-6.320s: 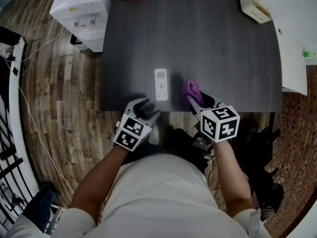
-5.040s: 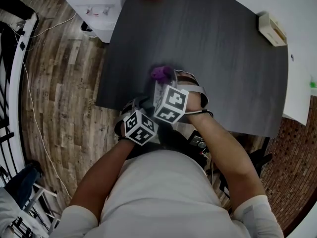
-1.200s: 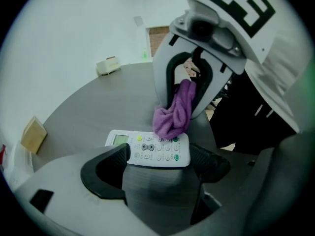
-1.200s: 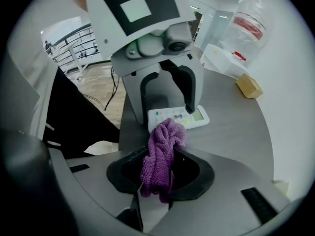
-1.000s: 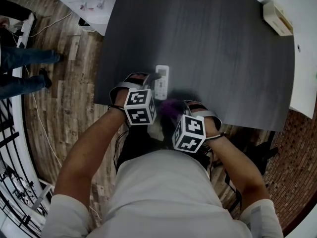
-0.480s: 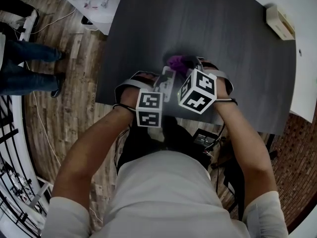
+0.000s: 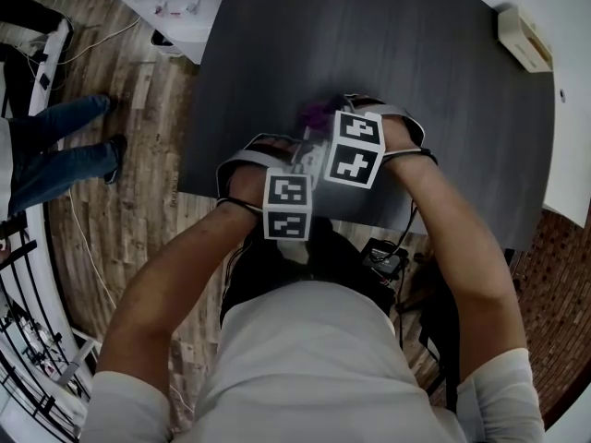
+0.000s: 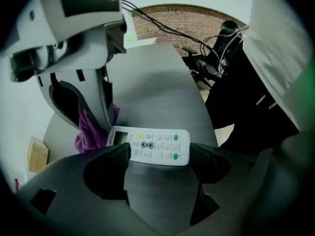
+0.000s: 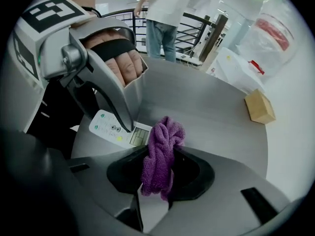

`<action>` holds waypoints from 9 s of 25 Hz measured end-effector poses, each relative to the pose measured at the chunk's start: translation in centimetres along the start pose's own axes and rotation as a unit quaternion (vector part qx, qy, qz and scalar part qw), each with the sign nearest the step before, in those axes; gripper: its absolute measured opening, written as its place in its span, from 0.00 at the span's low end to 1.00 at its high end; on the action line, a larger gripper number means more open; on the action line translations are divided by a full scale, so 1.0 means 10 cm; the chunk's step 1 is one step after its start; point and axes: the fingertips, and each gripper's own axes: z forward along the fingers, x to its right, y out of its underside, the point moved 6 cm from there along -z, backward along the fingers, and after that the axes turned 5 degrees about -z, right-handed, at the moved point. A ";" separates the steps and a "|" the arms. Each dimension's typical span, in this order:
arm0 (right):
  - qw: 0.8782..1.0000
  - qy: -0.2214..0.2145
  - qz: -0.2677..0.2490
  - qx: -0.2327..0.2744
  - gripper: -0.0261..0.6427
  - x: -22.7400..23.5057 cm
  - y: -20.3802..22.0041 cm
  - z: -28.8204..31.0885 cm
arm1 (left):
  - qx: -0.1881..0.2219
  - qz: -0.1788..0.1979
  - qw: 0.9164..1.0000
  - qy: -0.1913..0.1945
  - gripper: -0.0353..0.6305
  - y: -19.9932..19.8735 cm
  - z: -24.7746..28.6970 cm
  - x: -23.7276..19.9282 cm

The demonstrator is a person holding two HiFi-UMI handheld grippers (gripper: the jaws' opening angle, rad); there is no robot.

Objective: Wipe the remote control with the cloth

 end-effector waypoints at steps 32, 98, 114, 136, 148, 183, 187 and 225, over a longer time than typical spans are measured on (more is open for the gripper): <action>0.937 0.061 0.338 0.072 0.22 -1.24 0.75 -0.37 | -0.061 0.301 0.951 0.031 0.62 -0.06 -0.15 -0.28; 0.870 0.122 0.465 0.109 0.22 -0.70 0.83 -0.25 | 0.017 -0.093 0.995 -0.030 0.49 -0.21 -0.04 0.27; 0.888 0.087 0.433 0.131 0.22 -1.04 0.62 -0.21 | -0.004 0.018 1.000 -0.011 0.49 -0.25 0.08 0.19; 0.879 -0.011 0.429 0.209 0.22 -1.88 0.18 -0.45 | 0.001 -0.042 0.998 -0.038 0.49 -0.21 0.07 0.21; 0.765 0.048 0.604 0.221 0.22 -1.24 0.51 -0.33 | 0.063 -0.154 0.986 -0.024 0.47 -0.05 0.06 0.20; 0.970 0.119 0.197 0.073 0.22 -0.21 -0.13 -0.12 | 0.063 -0.168 0.983 -0.042 0.53 0.35 -0.11 0.21; 0.974 0.130 0.176 0.063 0.22 -0.40 -0.16 -0.11 | 0.069 -0.173 0.982 -0.038 0.53 0.35 -0.10 0.18; 0.974 0.176 0.110 0.087 0.22 -0.12 -0.29 -0.42 | 0.185 -0.442 0.874 0.081 0.52 0.22 -0.39 0.70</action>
